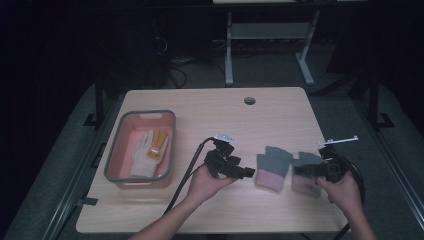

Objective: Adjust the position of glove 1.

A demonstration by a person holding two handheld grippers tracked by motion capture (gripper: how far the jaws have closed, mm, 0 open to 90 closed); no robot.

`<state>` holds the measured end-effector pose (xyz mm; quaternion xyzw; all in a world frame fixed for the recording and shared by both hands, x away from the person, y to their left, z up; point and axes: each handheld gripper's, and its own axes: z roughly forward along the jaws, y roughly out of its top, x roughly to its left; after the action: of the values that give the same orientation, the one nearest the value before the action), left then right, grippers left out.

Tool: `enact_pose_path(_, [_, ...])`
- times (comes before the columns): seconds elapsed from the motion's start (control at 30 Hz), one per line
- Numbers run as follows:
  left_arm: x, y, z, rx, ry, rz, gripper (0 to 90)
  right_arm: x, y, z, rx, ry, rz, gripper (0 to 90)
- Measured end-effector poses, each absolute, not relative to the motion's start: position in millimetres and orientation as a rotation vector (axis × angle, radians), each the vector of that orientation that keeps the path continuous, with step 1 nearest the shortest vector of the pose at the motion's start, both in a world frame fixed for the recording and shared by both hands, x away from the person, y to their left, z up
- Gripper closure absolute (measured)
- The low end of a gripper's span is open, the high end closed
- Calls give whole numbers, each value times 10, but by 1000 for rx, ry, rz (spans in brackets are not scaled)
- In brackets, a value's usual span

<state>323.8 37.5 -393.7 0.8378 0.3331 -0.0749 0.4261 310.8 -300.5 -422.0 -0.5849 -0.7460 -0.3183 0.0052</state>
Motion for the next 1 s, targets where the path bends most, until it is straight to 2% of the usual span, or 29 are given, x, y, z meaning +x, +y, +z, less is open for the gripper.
enact_pose_path(0.53, [3221,262,-3992,2096,817,-214,263,3063,-3096,-4358,-1943,-2428,-858,534])
enact_pose_path(1.0, [3211,217,-4024,2104,815,-221,263,3097,-3016,-4444,-1983,-2461,-733,573])
